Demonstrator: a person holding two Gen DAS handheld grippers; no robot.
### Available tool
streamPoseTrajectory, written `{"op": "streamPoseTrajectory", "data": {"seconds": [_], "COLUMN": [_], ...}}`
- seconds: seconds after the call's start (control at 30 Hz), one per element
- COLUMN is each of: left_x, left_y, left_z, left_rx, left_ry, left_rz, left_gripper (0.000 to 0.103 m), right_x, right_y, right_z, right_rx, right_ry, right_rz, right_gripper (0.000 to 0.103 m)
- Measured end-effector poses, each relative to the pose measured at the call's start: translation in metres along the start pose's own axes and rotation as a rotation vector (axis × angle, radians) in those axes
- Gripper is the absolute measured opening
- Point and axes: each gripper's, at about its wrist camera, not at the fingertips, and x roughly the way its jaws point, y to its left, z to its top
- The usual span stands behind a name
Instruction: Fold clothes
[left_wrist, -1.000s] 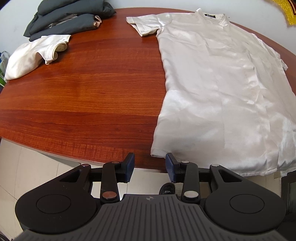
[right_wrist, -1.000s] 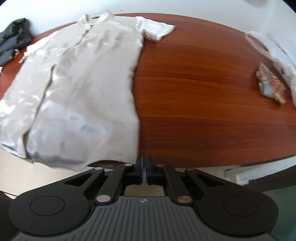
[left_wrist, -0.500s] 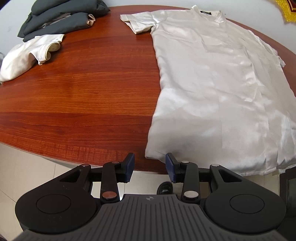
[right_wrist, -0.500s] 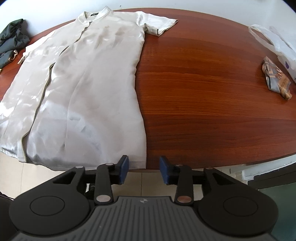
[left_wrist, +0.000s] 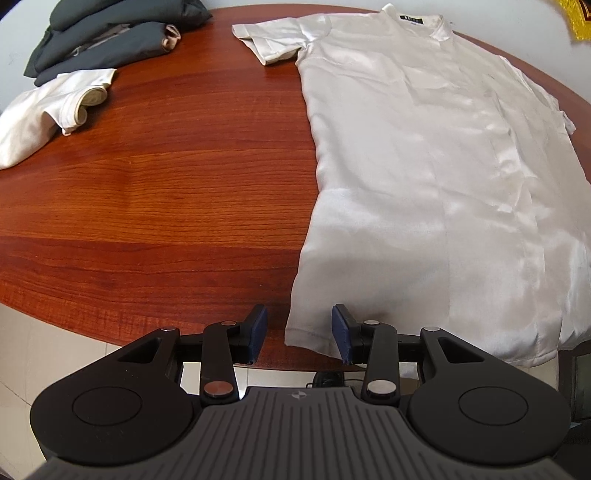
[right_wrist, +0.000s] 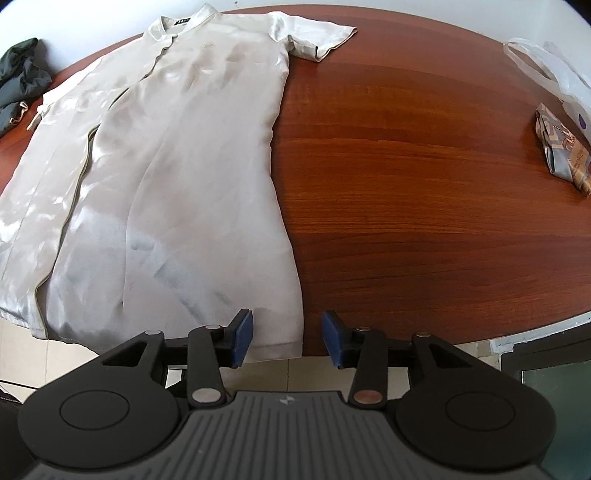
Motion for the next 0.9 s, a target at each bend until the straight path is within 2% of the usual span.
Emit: {"op": "streamPoseTrajectory", "data": {"seconds": [0.27,0.33,0.4,0.43,0.5,0.53,0.57,0.9], "left_x": [0.011,0.012,0.013,0.013,0.010,0.008,0.006,-0.026], "left_y": [-0.003,-0.004,-0.004,-0.005,-0.006,-0.007,-0.007,-0.003], "left_z": [-0.001,-0.001,-0.001,-0.002,-0.001,-0.001,-0.001,0.019], "left_rx": [0.008,0.013,0.019,0.027,0.044,0.051,0.058,0.076], "left_ry": [0.041,0.041,0.041,0.038,0.021,0.011,0.002,-0.129], "left_rz": [-0.015,-0.023,-0.029,-0.032,-0.042,-0.048,-0.053,-0.097], "left_gripper": [0.039,0.035,0.031,0.022,0.010,0.005,0.005,0.003], "right_x": [0.007,0.007,0.007,0.007,0.008,0.007,0.006,-0.023], "right_y": [-0.002,-0.002,-0.003,-0.003,-0.003,-0.003,-0.003,0.001], "right_z": [-0.002,-0.003,-0.002,-0.002,-0.001,-0.001,0.000,0.017], "right_rx": [0.036,0.041,0.053,0.057,0.067,0.070,0.074,0.105], "right_ry": [0.014,0.010,0.008,0.009,0.013,0.012,0.010,-0.071], "right_rz": [0.025,0.029,0.046,0.050,0.059,0.063,0.066,0.076], "right_gripper": [0.046,0.039,0.023,0.021,0.009,0.009,0.005,0.003]}}
